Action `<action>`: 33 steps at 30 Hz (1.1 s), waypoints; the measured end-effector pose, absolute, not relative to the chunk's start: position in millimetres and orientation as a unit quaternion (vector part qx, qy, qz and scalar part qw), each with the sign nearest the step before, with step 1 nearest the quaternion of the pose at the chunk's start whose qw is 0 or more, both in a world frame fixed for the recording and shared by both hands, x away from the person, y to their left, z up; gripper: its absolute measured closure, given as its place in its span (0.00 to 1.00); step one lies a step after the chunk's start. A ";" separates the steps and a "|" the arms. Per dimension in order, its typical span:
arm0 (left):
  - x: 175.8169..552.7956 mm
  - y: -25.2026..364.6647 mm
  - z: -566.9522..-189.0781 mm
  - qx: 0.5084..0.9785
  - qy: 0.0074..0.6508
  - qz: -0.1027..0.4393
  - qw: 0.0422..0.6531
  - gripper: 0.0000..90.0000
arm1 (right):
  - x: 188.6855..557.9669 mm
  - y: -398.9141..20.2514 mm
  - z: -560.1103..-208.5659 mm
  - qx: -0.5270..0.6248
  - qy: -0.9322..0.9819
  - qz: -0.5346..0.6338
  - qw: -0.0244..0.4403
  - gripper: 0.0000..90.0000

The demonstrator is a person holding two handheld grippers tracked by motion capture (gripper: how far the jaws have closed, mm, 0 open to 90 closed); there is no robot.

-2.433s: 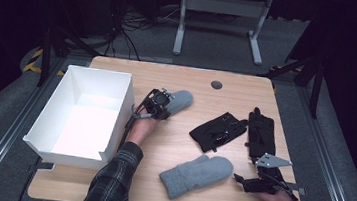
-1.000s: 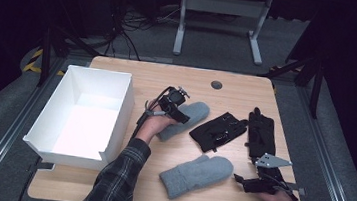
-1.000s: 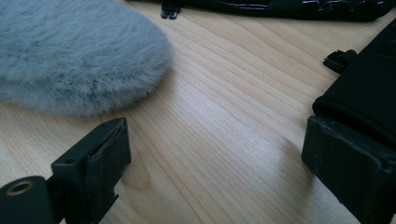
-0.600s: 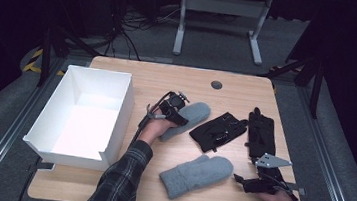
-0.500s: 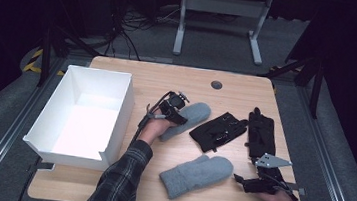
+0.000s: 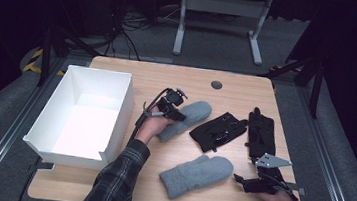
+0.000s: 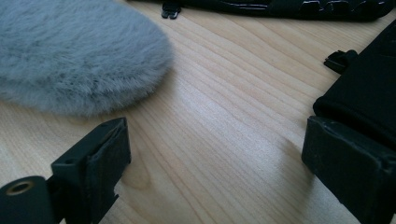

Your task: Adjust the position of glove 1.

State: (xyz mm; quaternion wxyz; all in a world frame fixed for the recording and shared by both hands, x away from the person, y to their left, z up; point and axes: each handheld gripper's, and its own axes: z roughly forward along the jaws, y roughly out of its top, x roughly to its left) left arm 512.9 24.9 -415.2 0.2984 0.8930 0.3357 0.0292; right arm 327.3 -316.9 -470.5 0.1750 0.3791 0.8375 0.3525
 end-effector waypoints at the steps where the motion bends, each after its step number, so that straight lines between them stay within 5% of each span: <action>1: 510.4 25.4 -411.4 0.893 0.335 0.027 0.300 0.79 | 327.3 -317.1 -470.5 0.378 0.838 0.352 0.175 0.09; 15: 452.7 26.0 -368.8 0.899 0.295 -0.002 0.323 0.79 | 327.3 -317.1 -470.5 0.378 0.838 0.352 0.175 0.09; 33: 378.3 -5.5 -377.2 0.917 0.242 -0.057 0.311 0.79 | 327.3 -317.1 -470.5 0.379 0.838 0.352 0.175 0.09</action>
